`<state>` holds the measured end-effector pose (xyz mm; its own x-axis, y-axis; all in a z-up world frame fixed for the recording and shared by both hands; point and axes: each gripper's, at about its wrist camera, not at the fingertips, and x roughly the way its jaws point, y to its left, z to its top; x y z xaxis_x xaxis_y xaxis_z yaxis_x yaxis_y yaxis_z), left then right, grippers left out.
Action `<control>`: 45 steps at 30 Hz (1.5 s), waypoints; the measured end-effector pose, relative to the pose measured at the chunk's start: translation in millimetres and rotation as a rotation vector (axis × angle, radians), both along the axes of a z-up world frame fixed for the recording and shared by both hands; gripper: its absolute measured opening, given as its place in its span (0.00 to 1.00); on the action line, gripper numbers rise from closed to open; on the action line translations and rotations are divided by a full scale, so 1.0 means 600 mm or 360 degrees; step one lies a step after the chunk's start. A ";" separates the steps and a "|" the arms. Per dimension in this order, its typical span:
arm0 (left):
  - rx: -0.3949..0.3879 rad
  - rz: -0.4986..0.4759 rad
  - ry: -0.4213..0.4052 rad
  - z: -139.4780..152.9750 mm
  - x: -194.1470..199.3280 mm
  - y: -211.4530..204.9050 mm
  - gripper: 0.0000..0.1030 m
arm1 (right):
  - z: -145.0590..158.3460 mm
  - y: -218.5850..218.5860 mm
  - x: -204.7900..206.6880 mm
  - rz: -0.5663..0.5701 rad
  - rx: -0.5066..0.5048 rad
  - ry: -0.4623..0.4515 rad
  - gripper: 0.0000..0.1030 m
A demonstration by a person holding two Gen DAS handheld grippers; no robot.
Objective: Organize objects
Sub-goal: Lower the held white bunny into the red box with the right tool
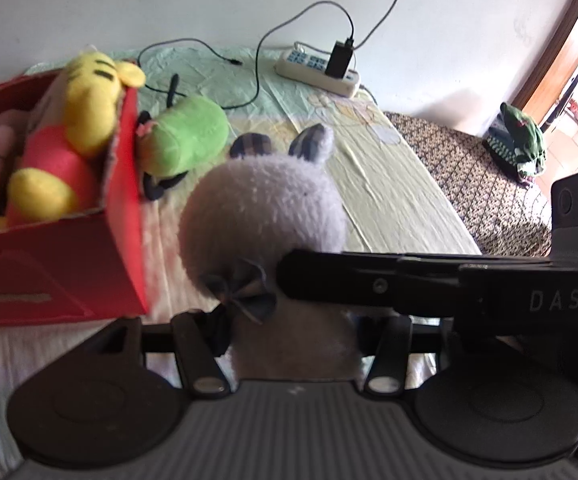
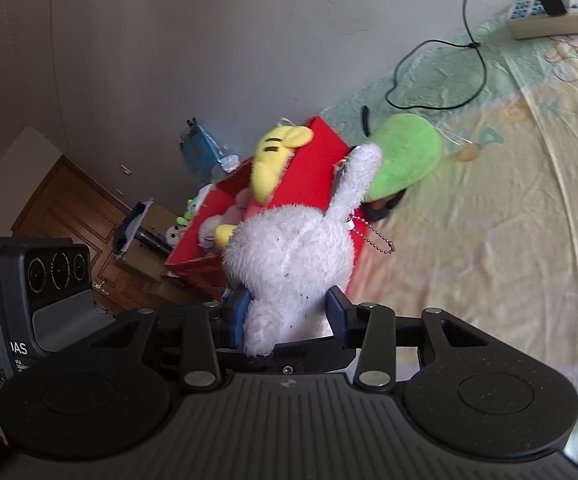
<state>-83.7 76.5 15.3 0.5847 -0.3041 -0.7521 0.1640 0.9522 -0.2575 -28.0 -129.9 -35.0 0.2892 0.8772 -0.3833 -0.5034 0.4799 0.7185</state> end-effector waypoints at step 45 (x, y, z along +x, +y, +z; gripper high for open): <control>-0.0045 0.0106 -0.0139 0.033 0.094 0.464 0.51 | 0.050 0.452 0.071 -0.0128 -0.0092 -0.0098 0.42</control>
